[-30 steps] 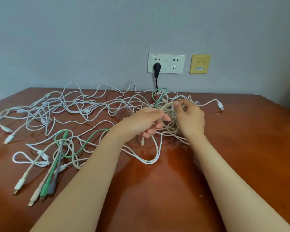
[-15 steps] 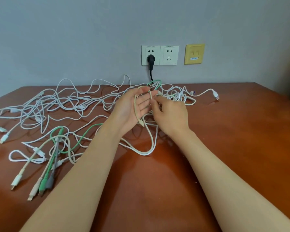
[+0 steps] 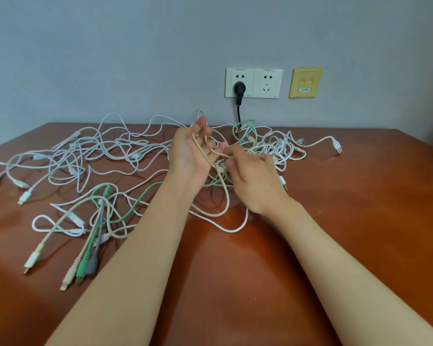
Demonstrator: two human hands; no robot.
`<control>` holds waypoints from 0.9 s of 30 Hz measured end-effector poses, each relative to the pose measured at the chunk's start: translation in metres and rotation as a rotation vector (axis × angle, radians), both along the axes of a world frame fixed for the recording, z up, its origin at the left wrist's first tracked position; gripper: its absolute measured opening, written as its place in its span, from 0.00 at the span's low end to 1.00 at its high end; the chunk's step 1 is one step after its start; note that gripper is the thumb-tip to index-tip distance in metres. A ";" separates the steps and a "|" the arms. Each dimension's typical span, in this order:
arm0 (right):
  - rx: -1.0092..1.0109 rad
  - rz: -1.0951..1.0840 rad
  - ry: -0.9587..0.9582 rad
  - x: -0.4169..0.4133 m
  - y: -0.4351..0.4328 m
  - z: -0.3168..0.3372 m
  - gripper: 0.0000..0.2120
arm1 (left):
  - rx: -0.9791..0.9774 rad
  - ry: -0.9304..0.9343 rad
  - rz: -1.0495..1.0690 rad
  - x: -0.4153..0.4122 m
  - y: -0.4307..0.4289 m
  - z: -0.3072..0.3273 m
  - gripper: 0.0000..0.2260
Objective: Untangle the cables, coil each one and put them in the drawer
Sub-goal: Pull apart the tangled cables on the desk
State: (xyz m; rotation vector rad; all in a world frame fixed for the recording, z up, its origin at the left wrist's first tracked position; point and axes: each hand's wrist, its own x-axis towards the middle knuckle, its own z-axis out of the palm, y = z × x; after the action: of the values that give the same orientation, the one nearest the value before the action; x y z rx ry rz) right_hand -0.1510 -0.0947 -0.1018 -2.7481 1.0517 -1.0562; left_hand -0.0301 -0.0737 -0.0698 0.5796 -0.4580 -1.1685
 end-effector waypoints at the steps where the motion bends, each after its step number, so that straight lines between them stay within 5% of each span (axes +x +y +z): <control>1: 0.003 0.012 -0.017 -0.001 -0.001 -0.001 0.08 | -0.004 0.021 0.015 0.000 0.000 0.001 0.13; 6: 0.142 0.069 -0.182 -0.013 -0.009 -0.003 0.07 | 0.002 0.102 0.079 0.016 -0.001 0.004 0.11; 9: 0.195 0.117 -0.255 -0.014 -0.010 -0.002 0.08 | 0.105 -0.012 0.091 0.017 -0.001 0.000 0.10; 16: 0.067 0.113 -0.134 -0.007 -0.009 0.001 0.08 | 0.243 -0.436 0.120 -0.003 -0.001 0.000 0.10; 27: -0.288 0.001 -0.042 -0.001 -0.007 0.002 0.08 | 0.189 -0.347 -0.011 0.002 0.004 0.000 0.10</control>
State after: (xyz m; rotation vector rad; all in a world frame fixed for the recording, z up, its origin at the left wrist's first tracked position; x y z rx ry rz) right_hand -0.1525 -0.1012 -0.0998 -2.9250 0.9609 -1.3572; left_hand -0.0281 -0.0701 -0.0693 0.9532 -0.6497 -1.1314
